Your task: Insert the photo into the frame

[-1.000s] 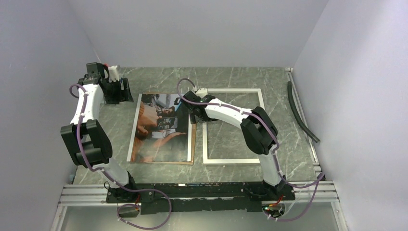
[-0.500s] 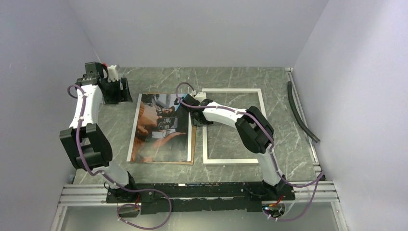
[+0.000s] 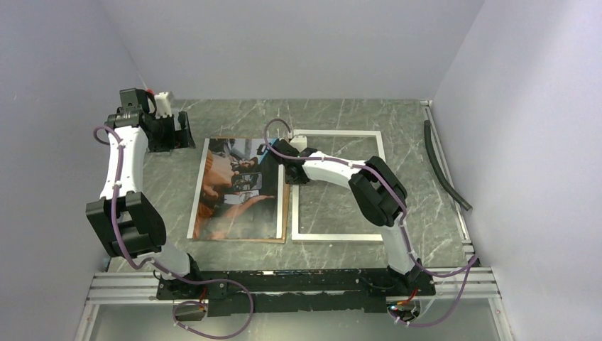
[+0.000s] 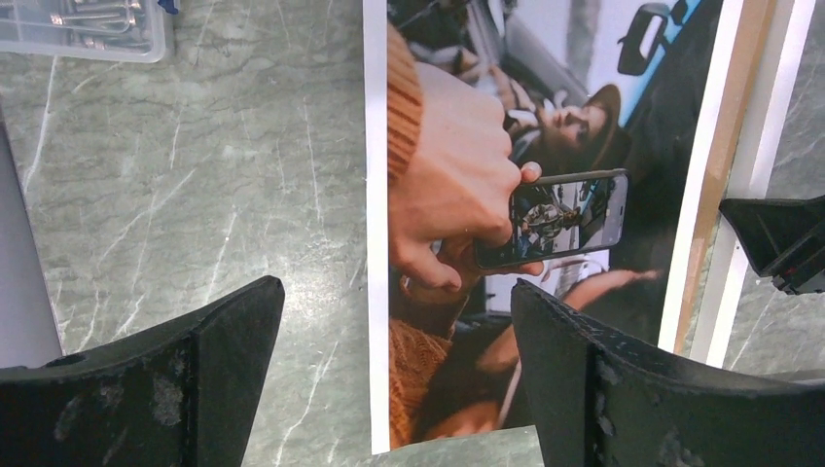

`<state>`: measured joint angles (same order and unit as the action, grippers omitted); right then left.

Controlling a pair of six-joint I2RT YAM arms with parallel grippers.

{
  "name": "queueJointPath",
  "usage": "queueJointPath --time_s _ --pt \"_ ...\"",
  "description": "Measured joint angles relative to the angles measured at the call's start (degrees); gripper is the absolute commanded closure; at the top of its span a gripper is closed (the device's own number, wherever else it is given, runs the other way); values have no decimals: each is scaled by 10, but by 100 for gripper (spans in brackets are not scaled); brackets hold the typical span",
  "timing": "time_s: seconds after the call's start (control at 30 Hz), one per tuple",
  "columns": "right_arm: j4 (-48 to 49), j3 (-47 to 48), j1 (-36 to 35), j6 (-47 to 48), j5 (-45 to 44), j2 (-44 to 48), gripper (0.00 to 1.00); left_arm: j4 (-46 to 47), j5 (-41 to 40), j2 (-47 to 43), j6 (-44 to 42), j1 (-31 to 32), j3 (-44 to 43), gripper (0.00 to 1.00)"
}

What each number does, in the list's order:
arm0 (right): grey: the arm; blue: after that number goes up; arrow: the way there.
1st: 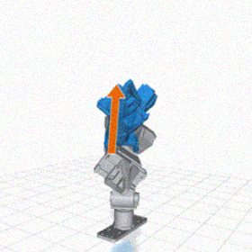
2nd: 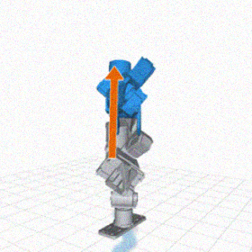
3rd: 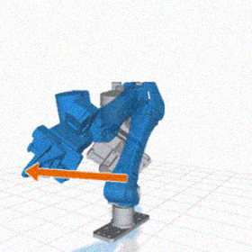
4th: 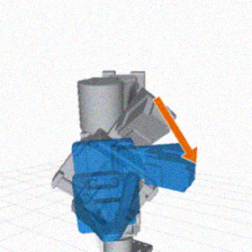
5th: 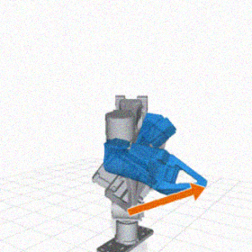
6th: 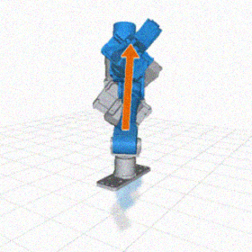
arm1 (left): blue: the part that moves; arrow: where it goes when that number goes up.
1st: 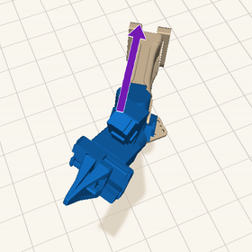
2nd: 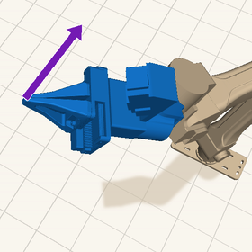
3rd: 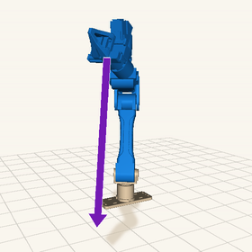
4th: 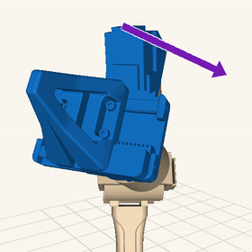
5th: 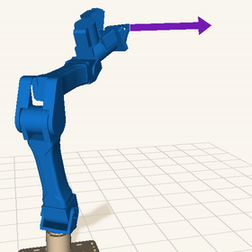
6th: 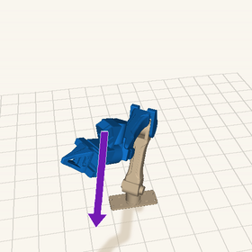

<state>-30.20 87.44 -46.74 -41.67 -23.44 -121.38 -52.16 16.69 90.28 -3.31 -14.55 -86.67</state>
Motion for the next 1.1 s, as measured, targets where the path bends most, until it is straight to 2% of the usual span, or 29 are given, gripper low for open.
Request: queueJointPath --time_s 0.17,0.33,0.6,0.87,1.1 --pt "-6 4 2 2 14 3 100 0 5 -6 1 0 0 6" --pt "-48 29 7 2 42 17 100 0 19 -14 7 0 5 6" --pt "-83 117 9 -14 140 117 100 1 41 -27 10 10 24 6" --pt "-70 168 23 -63 256 210 100 6 35 -34 9 123 32 6" --pt "-22 159 64 -140 372 226 100 19 38 -65 10 235 23 6"
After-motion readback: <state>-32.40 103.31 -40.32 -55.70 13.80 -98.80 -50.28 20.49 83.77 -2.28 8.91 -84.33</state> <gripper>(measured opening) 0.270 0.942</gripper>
